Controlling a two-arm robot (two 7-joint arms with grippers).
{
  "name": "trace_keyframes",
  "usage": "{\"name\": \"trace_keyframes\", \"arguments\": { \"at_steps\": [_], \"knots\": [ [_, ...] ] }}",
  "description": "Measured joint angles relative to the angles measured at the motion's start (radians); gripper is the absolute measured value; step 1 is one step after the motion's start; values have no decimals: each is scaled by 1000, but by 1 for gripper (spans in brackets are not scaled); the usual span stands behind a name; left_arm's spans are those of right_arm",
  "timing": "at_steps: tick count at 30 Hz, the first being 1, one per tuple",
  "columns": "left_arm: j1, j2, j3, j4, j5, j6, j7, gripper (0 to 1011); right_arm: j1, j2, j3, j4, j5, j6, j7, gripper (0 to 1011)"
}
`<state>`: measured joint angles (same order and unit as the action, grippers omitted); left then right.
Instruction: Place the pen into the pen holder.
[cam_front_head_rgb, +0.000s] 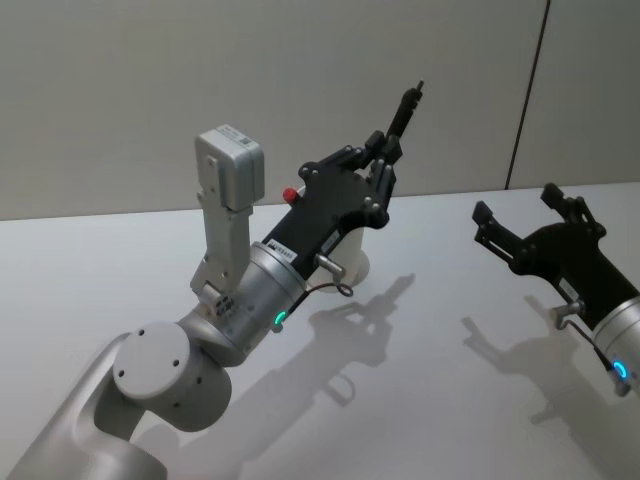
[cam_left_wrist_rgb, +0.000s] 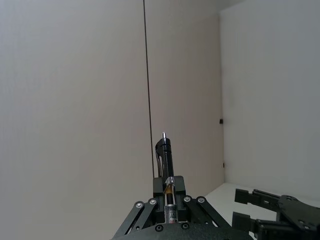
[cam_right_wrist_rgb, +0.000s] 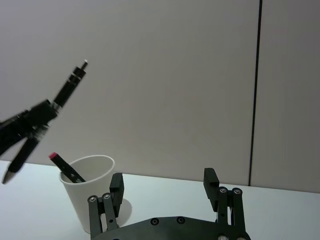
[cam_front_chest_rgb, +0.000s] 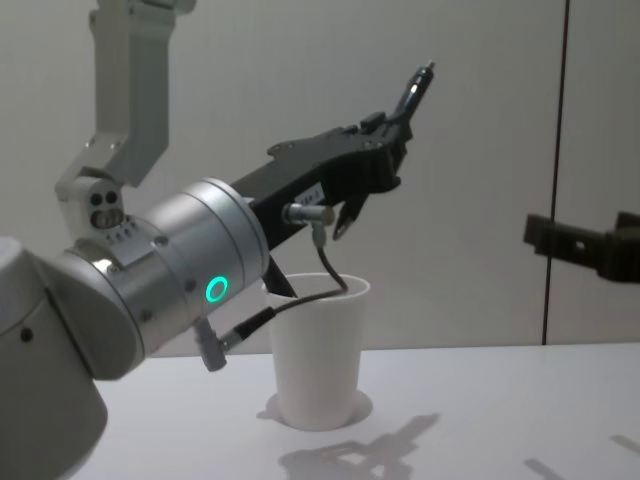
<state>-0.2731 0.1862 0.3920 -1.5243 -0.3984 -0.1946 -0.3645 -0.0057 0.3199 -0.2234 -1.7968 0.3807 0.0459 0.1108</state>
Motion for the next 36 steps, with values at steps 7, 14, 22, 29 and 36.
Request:
{"name": "trace_keyframes", "arguments": {
  "at_steps": [7,14,22,29,36],
  "knots": [
    [3,0,5,-2,5,9,-17,123,1,-7,4,-31,88,18,36,1002],
    [4,0,7,-3,8,15,-28,124,2,-11,10,-65,190,40,79,1002],
    [5,0,9,-3,10,19,-34,123,2,-13,17,-106,315,70,125,1001],
    [6,0,9,-4,11,21,-37,123,5,-15,23,-126,421,92,165,1001],
    [6,0,10,-4,12,22,-39,123,10,-14,27,-127,465,92,169,1002]
  ]
}}
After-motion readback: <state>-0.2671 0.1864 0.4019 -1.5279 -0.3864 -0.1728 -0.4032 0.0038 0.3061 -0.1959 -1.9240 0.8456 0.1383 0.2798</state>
